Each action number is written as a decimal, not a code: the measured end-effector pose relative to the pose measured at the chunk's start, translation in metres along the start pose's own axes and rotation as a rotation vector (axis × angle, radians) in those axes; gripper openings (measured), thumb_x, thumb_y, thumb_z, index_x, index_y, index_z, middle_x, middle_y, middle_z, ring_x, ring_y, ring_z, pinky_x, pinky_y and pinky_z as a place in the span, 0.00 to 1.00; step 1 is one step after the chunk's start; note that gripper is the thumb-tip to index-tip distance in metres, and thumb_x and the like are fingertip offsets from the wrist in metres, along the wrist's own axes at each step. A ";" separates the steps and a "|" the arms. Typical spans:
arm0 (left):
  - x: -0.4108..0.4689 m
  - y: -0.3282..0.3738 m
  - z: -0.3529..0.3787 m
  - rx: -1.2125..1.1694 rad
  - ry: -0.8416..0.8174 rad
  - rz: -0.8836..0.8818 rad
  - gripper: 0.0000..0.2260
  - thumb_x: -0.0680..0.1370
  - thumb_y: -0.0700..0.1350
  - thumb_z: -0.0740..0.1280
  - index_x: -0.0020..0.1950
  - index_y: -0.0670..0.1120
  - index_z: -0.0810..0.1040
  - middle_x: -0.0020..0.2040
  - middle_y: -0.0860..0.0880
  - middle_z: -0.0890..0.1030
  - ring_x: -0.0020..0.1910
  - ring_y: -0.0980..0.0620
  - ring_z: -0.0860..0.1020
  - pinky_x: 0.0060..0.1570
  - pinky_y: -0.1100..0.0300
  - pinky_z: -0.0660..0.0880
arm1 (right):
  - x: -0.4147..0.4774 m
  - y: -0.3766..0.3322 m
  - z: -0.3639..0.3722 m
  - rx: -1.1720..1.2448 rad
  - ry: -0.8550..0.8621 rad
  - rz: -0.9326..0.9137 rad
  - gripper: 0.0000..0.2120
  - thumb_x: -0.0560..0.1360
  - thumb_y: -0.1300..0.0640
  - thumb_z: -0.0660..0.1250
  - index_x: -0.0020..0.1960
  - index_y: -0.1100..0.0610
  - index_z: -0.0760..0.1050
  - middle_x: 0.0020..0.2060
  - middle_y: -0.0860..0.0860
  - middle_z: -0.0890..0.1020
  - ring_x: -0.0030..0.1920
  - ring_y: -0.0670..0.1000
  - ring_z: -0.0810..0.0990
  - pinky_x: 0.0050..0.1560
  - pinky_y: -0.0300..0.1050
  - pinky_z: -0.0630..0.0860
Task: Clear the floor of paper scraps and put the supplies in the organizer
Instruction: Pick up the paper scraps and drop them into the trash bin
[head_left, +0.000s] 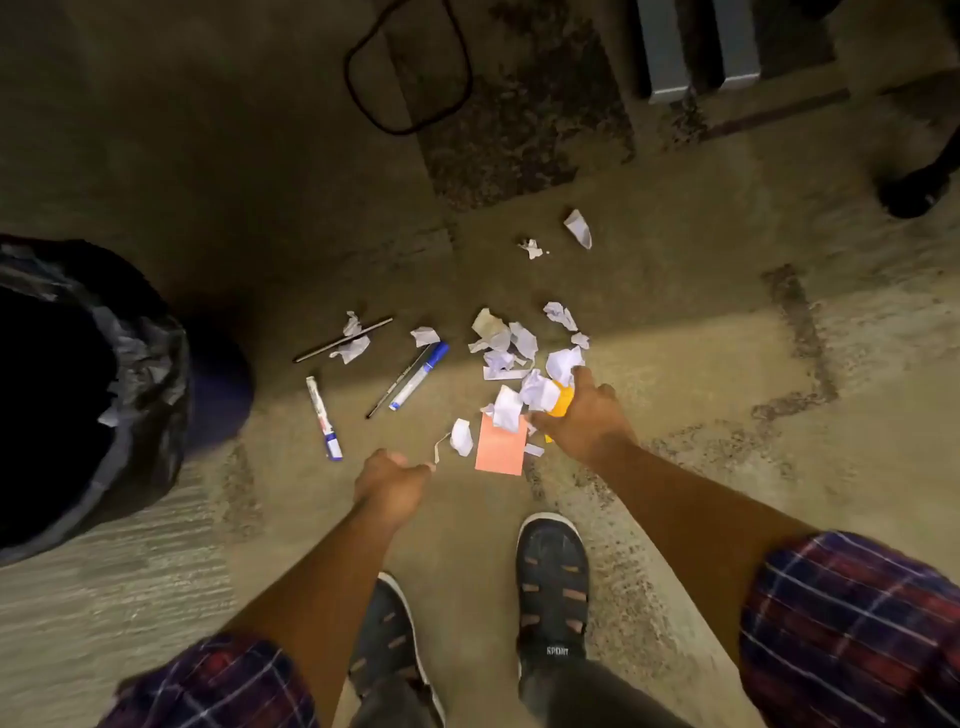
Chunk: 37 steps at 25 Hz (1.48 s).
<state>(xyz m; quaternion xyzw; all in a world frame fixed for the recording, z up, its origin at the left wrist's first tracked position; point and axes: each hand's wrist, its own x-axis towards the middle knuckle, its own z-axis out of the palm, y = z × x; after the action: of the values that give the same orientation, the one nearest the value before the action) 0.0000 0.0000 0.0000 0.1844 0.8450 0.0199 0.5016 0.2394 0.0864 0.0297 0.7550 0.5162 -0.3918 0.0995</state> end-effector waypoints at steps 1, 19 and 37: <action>0.013 0.000 0.010 -0.074 -0.005 -0.026 0.24 0.72 0.48 0.79 0.64 0.41 0.78 0.62 0.39 0.83 0.60 0.38 0.83 0.60 0.42 0.82 | 0.014 0.000 0.011 -0.019 -0.039 0.005 0.43 0.69 0.37 0.75 0.75 0.50 0.60 0.65 0.63 0.72 0.61 0.65 0.79 0.55 0.53 0.77; 0.072 0.013 0.059 -0.102 0.097 0.208 0.15 0.72 0.47 0.77 0.28 0.47 0.77 0.28 0.50 0.82 0.31 0.46 0.80 0.38 0.58 0.79 | 0.072 -0.026 0.098 -0.291 0.071 -0.178 0.13 0.78 0.64 0.62 0.61 0.56 0.78 0.62 0.62 0.75 0.57 0.62 0.80 0.56 0.50 0.78; -0.081 -0.012 -0.155 -1.025 0.127 0.196 0.13 0.76 0.29 0.72 0.56 0.42 0.84 0.40 0.44 0.85 0.36 0.51 0.84 0.37 0.66 0.83 | -0.126 -0.189 0.021 1.154 -0.193 0.060 0.09 0.75 0.68 0.73 0.54 0.65 0.78 0.52 0.69 0.84 0.49 0.66 0.86 0.47 0.54 0.84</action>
<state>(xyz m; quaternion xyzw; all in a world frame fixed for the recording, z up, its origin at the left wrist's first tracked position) -0.1013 -0.0146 0.1418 -0.0081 0.7345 0.4885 0.4709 0.0468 0.0712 0.1511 0.6621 0.1864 -0.6737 -0.2702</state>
